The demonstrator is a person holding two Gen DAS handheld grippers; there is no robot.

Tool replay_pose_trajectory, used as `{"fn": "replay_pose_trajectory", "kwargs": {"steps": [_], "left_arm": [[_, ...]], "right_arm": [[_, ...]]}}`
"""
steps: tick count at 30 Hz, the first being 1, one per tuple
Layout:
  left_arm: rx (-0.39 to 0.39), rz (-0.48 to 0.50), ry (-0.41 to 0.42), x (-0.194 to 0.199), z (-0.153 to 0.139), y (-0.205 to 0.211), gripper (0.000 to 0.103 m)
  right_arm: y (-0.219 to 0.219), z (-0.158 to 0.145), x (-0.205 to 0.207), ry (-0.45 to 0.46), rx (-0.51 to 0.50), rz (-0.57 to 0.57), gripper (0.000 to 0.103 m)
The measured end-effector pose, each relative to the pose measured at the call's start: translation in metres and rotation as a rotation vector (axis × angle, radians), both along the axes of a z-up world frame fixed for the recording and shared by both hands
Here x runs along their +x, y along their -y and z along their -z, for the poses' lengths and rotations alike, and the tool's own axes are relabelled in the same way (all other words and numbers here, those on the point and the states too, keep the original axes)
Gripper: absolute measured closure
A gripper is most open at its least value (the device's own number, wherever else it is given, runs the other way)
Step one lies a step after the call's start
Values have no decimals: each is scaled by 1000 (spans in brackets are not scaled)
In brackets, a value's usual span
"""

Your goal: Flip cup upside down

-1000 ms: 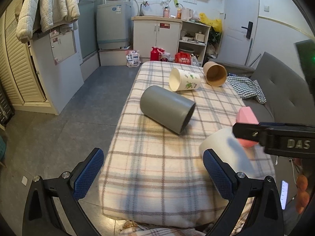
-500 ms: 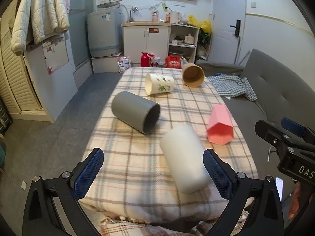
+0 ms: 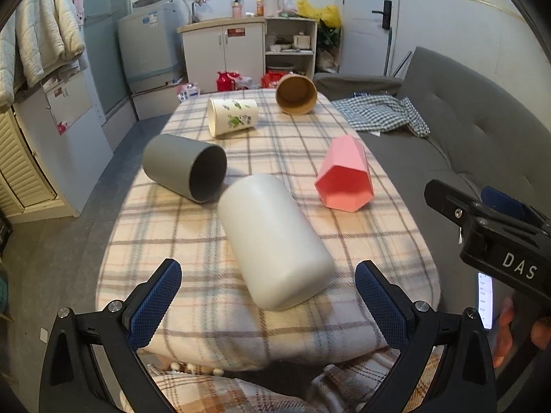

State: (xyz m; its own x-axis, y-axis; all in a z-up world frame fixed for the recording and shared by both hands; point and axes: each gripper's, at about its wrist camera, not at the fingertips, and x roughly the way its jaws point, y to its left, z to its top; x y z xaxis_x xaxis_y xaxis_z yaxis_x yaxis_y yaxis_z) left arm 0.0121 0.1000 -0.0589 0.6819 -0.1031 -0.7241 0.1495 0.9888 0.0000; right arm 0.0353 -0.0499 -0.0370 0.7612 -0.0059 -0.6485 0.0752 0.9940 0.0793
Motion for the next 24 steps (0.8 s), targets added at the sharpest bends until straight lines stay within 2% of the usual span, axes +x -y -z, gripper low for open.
{"fn": "replay_pose_trajectory", "kwargs": {"steps": [4, 7, 14, 16, 18, 24], "left_arm": [[-30, -31, -51, 10, 11, 2, 0], [-22, -45, -71, 17, 17, 5, 0], [-32, -37, -126, 30, 35, 13, 1], [-45, -35, -138, 31, 39, 12, 7], [-52, -25, -164, 33, 43, 13, 25], [-47, 16, -176, 31, 40, 12, 26]], "right_arm": [[1, 7, 4, -15, 2, 0, 0], [2, 13, 8, -29, 11, -1, 0], [3, 21, 15, -49, 9, -1, 0], [3, 24, 17, -57, 11, -3, 0], [4, 26, 18, -66, 15, -1, 0], [5, 27, 21, -74, 33, 2, 0]]}}
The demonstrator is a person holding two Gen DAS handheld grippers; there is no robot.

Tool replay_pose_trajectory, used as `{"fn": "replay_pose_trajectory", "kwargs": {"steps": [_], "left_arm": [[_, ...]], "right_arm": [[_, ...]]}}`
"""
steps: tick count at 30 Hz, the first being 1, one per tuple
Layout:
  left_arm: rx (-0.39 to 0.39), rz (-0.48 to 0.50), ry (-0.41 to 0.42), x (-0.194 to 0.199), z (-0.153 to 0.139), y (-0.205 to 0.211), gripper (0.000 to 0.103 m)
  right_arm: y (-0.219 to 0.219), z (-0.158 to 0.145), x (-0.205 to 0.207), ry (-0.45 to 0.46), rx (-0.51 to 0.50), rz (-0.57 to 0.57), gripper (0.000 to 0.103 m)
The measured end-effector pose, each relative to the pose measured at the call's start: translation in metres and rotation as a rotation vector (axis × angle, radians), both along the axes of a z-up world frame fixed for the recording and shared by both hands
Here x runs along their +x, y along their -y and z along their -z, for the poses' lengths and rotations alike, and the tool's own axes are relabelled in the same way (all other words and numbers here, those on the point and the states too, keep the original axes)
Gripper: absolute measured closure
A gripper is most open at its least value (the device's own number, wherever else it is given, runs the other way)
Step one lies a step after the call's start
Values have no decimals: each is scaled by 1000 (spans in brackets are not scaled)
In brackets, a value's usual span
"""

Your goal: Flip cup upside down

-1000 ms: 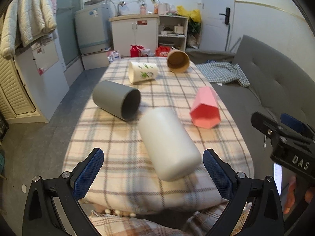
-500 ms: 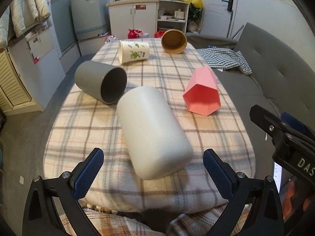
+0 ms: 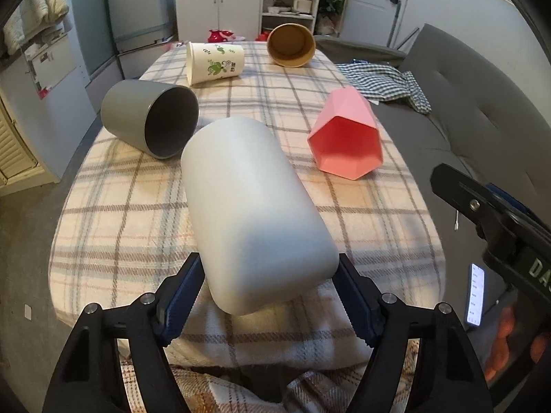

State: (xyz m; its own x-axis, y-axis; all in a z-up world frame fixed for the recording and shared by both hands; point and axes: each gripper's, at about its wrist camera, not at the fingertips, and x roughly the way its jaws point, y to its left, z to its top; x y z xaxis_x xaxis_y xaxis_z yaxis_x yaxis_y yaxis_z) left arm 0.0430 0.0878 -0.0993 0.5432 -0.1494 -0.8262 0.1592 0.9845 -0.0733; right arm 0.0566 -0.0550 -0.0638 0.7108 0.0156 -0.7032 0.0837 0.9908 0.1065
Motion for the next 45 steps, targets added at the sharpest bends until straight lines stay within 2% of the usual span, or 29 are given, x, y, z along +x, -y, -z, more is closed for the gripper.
{"fn": "replay_pose_trajectory", "kwargs": {"steps": [4, 7, 13, 20, 25, 30, 35, 40, 45], "left_arm": [[34, 43, 15, -4, -9, 2, 26], [91, 53, 77, -7, -22, 2, 26], [122, 66, 131, -3, -40, -4, 28], [102, 76, 135, 1, -44, -10, 29], [83, 79, 158, 6, -57, -11, 29], [27, 85, 150, 18, -68, -11, 30], [56, 127, 161, 26, -73, -4, 30], [-25, 103, 142, 39, -74, -10, 30], [-45, 79, 105, 53, -61, -16, 30]], "right_arm": [[-5, -1, -1, 2, -5, -13, 0], [-7, -2, -1, 6, -11, -16, 0], [-8, -5, -2, 9, -12, -15, 0], [-11, -5, -3, 4, -9, -32, 0], [-14, -5, -2, 2, -12, -38, 0], [-15, -3, -1, -3, -11, -39, 0], [-13, -2, 2, -8, -2, -27, 0], [-12, 0, 4, -15, 4, -17, 0], [-11, 2, 6, -26, 7, -16, 0]]}}
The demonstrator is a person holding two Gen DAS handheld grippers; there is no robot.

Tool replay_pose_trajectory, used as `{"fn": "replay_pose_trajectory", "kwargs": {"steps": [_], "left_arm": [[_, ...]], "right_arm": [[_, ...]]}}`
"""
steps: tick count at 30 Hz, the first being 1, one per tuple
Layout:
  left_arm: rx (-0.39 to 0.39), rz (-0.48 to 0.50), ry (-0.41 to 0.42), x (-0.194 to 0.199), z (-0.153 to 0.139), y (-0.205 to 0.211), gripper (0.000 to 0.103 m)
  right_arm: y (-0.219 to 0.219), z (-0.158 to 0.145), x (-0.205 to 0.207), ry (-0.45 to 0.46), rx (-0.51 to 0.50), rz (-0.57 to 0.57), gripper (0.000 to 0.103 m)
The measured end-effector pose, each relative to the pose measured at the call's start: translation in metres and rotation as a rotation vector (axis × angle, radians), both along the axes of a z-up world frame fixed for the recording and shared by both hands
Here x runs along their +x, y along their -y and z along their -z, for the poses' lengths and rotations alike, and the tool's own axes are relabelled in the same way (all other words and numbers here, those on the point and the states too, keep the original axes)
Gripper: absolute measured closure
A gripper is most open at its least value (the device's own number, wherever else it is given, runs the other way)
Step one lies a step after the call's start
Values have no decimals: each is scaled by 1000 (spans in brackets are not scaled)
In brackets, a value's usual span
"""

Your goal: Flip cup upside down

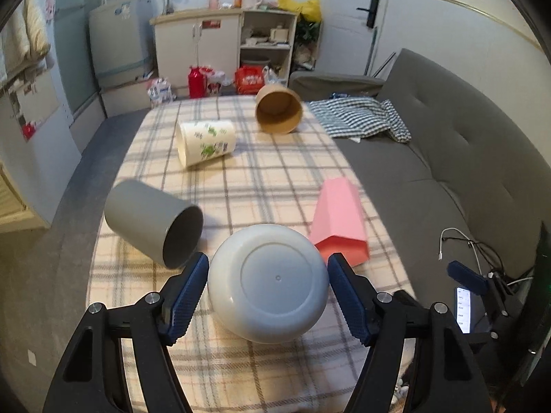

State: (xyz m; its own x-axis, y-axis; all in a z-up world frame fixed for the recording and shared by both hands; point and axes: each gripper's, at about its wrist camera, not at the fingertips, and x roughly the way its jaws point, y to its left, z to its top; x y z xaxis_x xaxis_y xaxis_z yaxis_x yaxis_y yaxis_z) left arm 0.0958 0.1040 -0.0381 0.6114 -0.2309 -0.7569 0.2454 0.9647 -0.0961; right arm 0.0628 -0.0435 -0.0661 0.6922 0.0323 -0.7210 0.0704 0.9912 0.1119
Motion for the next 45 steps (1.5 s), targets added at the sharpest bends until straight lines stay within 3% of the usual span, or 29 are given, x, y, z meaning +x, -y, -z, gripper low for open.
{"fn": "replay_pose_trajectory", "kwargs": {"steps": [6, 11, 16, 20, 23, 26, 34, 45], "left_arm": [[-20, -13, 3, 3, 5, -7, 29], [57, -17, 32, 2, 0, -5, 20], [39, -45, 62, -7, -11, -17, 20], [27, -102, 159, -30, -24, -34, 20], [59, -147, 269, -53, -29, -44, 8], [92, -184, 348, -74, -28, -55, 8], [94, -238, 354, -96, -5, -75, 1], [84, -229, 370, -108, 0, -79, 0]], "right_arm": [[0, 2, 2, -11, -2, 1, 0], [-1, -1, 1, -8, -13, 4, 0], [-6, -10, -4, 16, -31, -3, 0], [-13, -18, -12, 47, -39, -17, 0], [-21, -24, -19, 75, -40, -31, 0], [-30, -29, -26, 105, -50, -51, 0], [-47, -32, -43, 161, -72, -66, 0], [-49, -30, -50, 163, -85, -60, 0]]}}
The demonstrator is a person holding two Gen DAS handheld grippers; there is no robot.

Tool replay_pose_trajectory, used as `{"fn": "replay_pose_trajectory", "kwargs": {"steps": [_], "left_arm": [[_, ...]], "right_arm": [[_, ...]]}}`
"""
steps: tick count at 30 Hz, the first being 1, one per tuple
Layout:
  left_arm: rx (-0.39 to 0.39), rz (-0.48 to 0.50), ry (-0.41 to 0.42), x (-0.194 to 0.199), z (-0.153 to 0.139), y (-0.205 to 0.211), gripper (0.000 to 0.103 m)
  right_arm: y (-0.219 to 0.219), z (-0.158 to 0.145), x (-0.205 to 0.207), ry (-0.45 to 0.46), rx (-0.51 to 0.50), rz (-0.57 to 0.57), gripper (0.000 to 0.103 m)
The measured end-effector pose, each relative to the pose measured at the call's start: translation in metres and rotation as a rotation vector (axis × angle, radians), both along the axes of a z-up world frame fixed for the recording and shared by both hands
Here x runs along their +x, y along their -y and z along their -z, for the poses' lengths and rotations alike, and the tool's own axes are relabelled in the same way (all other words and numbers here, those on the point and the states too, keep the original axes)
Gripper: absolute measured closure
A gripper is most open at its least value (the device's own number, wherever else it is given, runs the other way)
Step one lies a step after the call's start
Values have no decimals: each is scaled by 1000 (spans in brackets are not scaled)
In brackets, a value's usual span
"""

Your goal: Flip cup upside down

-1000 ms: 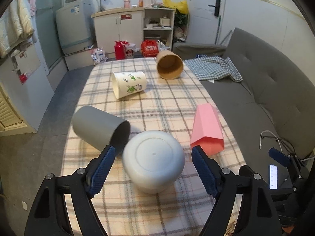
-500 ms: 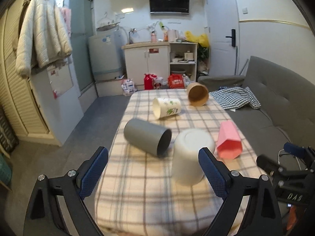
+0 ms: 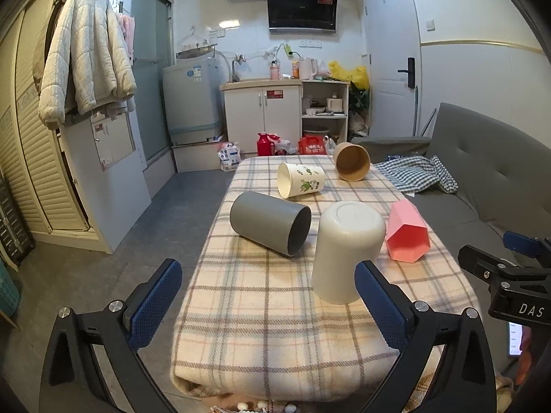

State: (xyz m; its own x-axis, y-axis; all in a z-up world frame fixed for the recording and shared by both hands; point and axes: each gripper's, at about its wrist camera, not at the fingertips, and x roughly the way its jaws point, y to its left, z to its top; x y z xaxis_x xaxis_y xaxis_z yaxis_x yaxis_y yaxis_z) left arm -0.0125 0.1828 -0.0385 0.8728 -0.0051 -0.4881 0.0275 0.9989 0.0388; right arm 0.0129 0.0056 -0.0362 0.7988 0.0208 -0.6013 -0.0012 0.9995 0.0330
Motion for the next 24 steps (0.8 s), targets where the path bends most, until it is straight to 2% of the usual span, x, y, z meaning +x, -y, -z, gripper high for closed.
{"fn": "replay_pose_trajectory", "kwargs": {"steps": [24], "left_arm": [[9, -1, -33, 3, 4, 1, 0]], "right_arm": [[-3, 6, 1, -17, -7, -11, 0]]}}
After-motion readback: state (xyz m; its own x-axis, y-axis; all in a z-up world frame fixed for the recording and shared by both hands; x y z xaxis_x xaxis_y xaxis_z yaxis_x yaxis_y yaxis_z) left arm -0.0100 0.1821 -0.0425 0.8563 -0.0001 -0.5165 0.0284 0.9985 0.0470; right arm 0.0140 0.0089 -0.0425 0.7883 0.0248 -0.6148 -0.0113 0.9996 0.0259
